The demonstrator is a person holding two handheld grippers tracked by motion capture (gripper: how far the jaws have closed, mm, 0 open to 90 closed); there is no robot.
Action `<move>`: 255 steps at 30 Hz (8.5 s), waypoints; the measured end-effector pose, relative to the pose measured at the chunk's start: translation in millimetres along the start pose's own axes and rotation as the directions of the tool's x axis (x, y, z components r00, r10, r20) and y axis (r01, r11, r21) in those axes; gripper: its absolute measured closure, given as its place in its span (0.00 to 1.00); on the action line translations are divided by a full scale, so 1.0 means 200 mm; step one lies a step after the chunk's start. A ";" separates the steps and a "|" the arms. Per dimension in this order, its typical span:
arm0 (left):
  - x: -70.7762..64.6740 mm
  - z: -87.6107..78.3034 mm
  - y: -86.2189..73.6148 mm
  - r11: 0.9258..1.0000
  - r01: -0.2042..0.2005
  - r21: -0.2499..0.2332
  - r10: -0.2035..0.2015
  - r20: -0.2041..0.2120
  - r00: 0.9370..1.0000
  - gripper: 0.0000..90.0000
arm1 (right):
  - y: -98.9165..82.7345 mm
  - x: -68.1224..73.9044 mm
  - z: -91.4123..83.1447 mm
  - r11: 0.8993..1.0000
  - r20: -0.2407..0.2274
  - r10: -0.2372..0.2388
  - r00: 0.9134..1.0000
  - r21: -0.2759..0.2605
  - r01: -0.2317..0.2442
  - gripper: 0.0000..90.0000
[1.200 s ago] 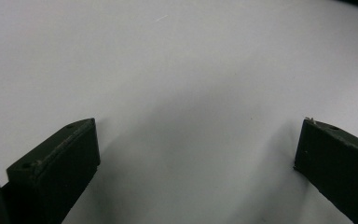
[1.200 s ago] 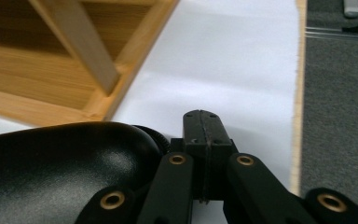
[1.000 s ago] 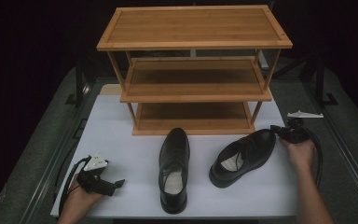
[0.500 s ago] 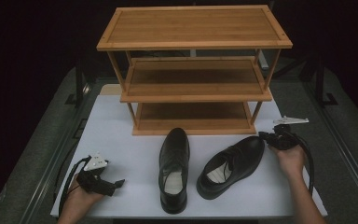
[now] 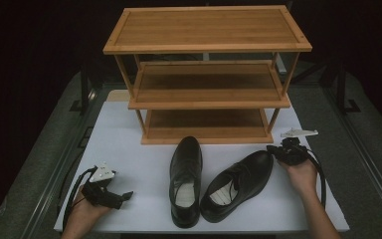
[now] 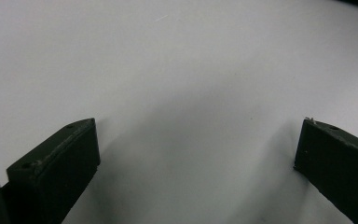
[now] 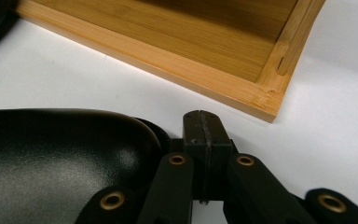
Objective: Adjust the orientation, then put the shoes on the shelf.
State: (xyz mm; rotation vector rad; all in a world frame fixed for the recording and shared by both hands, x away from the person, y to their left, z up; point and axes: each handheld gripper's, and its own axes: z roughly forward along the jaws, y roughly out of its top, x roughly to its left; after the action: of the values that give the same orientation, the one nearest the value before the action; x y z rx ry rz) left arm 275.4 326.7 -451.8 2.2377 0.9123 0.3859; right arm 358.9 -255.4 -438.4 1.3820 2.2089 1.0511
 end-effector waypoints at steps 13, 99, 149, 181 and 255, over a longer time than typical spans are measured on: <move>0.00 0.00 0.00 1.000 0.001 0.000 -0.001 0.000 1.000 0.00 | -0.14 0.03 -0.24 0.999 0.004 0.002 1.000 -0.052 -0.002 1.00; 0.00 0.00 0.00 1.000 0.003 -0.001 -0.003 0.000 1.000 0.00 | -0.06 0.47 0.02 0.988 -0.218 -0.151 0.964 0.005 0.156 1.00; -0.01 -0.01 0.01 1.000 0.022 0.002 -0.022 -0.007 1.000 0.00 | -0.18 0.54 -0.16 0.991 -0.218 -0.130 0.967 0.000 0.133 0.63; -0.36 -0.08 0.60 0.983 -0.031 -0.183 0.072 0.220 0.973 0.43 | 0.07 0.64 -0.25 0.982 -0.321 -0.181 0.929 -0.104 0.155 0.52; -0.40 0.02 0.67 0.973 -0.070 -0.222 0.097 0.115 0.989 0.97 | 0.09 0.65 -0.23 0.967 -0.280 -0.228 0.932 -0.175 0.184 0.97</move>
State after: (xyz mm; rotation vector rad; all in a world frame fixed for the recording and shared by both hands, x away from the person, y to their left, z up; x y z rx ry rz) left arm 288.3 197.7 -363.9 2.0775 0.6775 0.3605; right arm 280.1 -155.2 -380.3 0.9542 2.3653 1.3857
